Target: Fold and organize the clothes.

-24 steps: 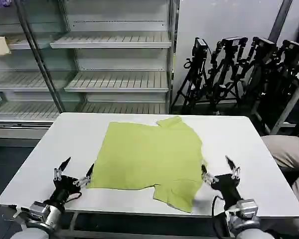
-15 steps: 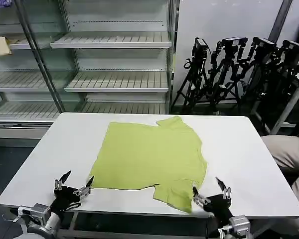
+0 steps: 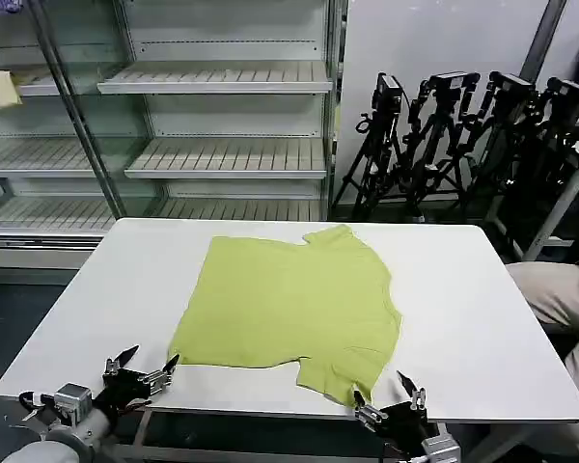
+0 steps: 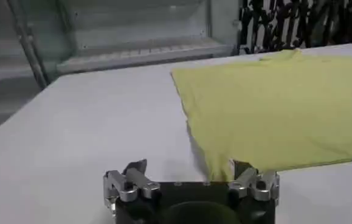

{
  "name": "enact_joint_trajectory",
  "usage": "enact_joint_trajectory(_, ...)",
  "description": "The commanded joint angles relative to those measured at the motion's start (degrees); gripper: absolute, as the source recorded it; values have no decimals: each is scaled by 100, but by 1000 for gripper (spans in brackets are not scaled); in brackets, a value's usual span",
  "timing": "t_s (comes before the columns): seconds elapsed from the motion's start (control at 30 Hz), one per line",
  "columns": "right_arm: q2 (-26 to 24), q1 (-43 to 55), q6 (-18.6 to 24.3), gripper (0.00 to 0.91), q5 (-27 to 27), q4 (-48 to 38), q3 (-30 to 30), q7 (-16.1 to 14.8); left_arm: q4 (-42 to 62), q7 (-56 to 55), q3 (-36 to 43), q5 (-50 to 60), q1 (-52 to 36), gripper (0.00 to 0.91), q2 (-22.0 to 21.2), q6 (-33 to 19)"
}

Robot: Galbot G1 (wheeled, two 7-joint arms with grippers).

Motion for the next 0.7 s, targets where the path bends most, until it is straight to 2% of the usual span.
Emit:
enact_joint_trajectory(0.03,15,39,-195,907,0,-54,-303,352,155,124,-30,-332,-170,907,6,349)
enact_joint_trajectory(0.47,14,-108,-272,907,-6,163,-298,317,216,70,42,-345,-246,907,-3,307)
enact_joint_trajectory(0.5,15,-117,-287,907,-6,142,-292,313,224,72,53,-335,-249,605,-7,294)
enact_joint_trajectory(0.53,17,-121,-297,725,0,86,-294,330,225,73,77,-314,-247,40,-14,275)
enact_joint_trajectory(0.57,20,-116,-296,443,4,42,-293,350,218,74,91,-305,-242,10,-23,276)
enact_joint_trajectory(0.6,24,-109,-296,30,9,9,-289,358,213,77,106,-301,-239,10,-24,274)
enact_joint_trajectory(0.63,28,-107,-299,0,43,-9,-280,360,201,67,128,-295,-235,10,-36,273)
enact_joint_trajectory(0.7,32,-105,-301,0,123,-2,-251,349,202,74,141,-297,-232,10,-43,267)
